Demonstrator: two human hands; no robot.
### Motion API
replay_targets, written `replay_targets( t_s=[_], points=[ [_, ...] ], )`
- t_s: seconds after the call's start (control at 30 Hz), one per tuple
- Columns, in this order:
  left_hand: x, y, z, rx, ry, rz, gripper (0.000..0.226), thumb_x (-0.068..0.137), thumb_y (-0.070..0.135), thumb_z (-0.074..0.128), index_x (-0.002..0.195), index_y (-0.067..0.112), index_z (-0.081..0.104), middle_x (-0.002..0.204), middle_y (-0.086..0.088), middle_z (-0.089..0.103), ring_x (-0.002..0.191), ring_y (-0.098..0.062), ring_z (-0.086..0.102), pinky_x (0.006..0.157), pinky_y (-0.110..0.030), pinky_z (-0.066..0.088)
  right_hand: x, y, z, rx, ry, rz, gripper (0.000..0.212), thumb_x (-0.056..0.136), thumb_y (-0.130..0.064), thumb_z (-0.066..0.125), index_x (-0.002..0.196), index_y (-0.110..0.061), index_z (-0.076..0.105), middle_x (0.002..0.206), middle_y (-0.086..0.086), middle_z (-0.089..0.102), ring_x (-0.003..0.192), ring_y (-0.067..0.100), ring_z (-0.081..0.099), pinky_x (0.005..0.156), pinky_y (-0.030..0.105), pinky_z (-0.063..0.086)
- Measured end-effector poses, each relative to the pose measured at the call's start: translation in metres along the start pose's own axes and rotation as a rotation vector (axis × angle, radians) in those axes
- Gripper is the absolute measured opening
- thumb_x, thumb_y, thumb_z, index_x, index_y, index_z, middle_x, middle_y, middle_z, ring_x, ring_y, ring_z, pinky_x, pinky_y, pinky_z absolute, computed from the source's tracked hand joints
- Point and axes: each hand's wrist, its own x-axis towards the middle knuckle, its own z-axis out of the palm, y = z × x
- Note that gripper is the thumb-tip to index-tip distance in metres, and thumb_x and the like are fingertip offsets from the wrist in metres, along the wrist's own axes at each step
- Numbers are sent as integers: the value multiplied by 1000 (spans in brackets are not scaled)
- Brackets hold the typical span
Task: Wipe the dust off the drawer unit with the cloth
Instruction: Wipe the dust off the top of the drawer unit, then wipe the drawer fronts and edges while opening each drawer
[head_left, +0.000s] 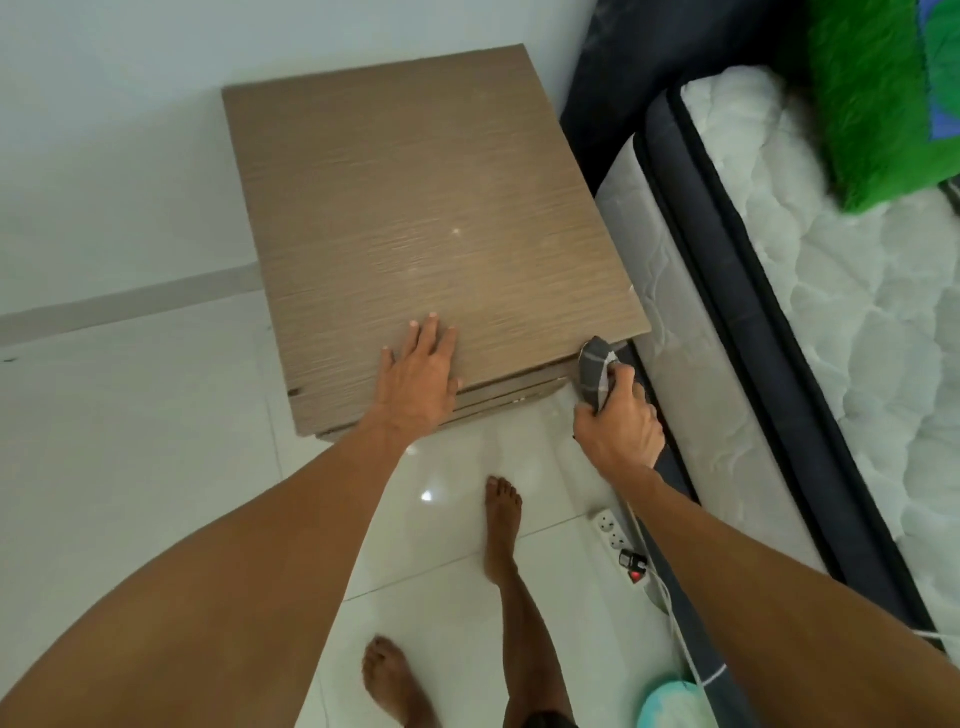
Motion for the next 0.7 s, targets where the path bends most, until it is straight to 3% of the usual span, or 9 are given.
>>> replay_targets(
  t_s=[0.07, 0.13, 0.27, 0.33, 0.5, 0.6, 0.7],
  points=[
    [-21, -16, 4, 12, 34, 24, 65, 95, 29, 49, 150, 15, 16, 161, -8, 3, 148, -31, 4, 114, -58, 19, -16, -12, 9, 60, 1, 66, 52, 82, -28, 60, 129, -17, 40, 114, 15, 63, 111, 39, 53, 95, 50, 39],
    [-43, -34, 11, 26, 94, 36, 63, 95, 26, 49, 149, 15, 18, 160, -10, 7, 147, -32, 7, 114, -57, 21, -25, -23, 21, 193, -20, 131, 49, 83, -32, 58, 127, -19, 40, 111, 13, 63, 110, 37, 54, 98, 50, 40],
    [-80, -64, 27, 81, 207, -8, 62, 95, 23, 49, 148, 12, 19, 159, -12, 13, 147, -33, 11, 112, -54, 23, -38, -42, 39, 512, -77, 245, 51, 79, -40, 53, 125, -24, 37, 100, 9, 65, 88, 32, 67, 77, 56, 58],
    [-91, -71, 34, 75, 305, -68, 60, 94, 20, 50, 147, 9, 23, 158, -15, 16, 145, -35, 17, 110, -53, 28, -39, -48, 45, 575, -47, 280, 57, 83, -38, 53, 134, -19, 34, 109, 13, 63, 93, 33, 65, 79, 56, 58],
    [-105, -79, 55, -229, 589, -417, 60, 88, 7, 56, 141, 1, 28, 150, -21, 25, 120, -39, 47, 95, -49, 44, -14, -46, 59, 605, 117, 273, 60, 94, -22, 52, 147, -12, 25, 143, 19, 41, 123, 40, 49, 100, 52, 45],
    [-107, -76, 77, -480, 565, -628, 62, 91, 7, 54, 145, 2, 23, 149, -19, 30, 128, -36, 43, 100, -44, 41, 12, -35, 61, 556, 172, 272, 64, 97, -19, 47, 153, -13, 17, 149, 19, 30, 128, 42, 43, 102, 49, 39],
    [-98, -71, 97, -684, 491, -628, 60, 92, 7, 53, 146, 11, 28, 146, -14, 40, 131, -33, 44, 105, -39, 38, 35, -22, 63, 516, 204, 267, 64, 99, -17, 45, 155, -15, 14, 151, 17, 27, 128, 40, 43, 100, 46, 38]
  ],
)
